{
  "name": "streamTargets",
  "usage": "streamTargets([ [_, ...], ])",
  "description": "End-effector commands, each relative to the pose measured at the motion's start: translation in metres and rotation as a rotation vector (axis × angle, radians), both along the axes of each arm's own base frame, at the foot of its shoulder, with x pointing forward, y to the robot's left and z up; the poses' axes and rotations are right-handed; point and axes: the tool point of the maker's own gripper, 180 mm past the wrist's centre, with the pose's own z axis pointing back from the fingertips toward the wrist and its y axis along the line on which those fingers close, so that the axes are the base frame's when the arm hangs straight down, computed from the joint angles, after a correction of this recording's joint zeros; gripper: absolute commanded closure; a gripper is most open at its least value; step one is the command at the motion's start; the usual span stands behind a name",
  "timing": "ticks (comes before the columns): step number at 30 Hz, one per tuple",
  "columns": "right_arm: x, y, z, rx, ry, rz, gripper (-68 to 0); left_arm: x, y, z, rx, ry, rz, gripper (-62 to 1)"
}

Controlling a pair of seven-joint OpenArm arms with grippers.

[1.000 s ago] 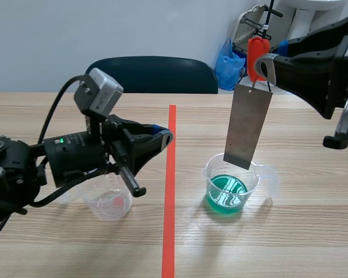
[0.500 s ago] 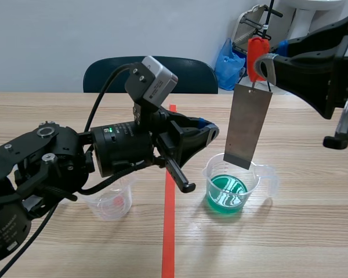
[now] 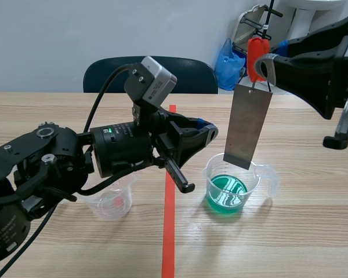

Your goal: Do the redox reaction experiment

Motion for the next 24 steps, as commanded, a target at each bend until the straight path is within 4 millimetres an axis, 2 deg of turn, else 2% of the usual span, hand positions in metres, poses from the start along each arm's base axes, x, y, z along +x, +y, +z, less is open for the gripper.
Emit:
streamTargets([
  [1, 0.003, 0.001, 0.010, 0.025, -0.027, 0.001, -0.6, 0.002, -0.001, 0.007, -0.005, -0.034, 0.005, -2.9],
  [4, 0.003, 0.001, 0.010, 0.025, -0.027, 0.001, -0.6, 0.006, 0.006, 0.004, 0.015, -0.049, 0.023, -2.9],
  [7, 0.002, 0.001, 0.011, 0.027, -0.028, 0.002, -0.6, 0.011, 0.023, 0.004, 0.020, -0.069, 0.052, -2.9],
  [13, 0.002, 0.001, 0.011, 0.028, -0.029, 0.002, -0.6, 0.017, 0.092, -0.014, 0.096, -0.077, 0.164, -2.9],
  [18, 0.002, 0.001, 0.011, 0.028, -0.029, 0.002, -0.6, -0.003, 0.155, -0.026, 0.140, -0.070, 0.242, -2.9],
  [24, 0.002, 0.001, 0.011, 0.028, -0.029, 0.002, -0.6, -0.045, 0.219, -0.031, 0.173, -0.043, 0.334, -2.9],
])
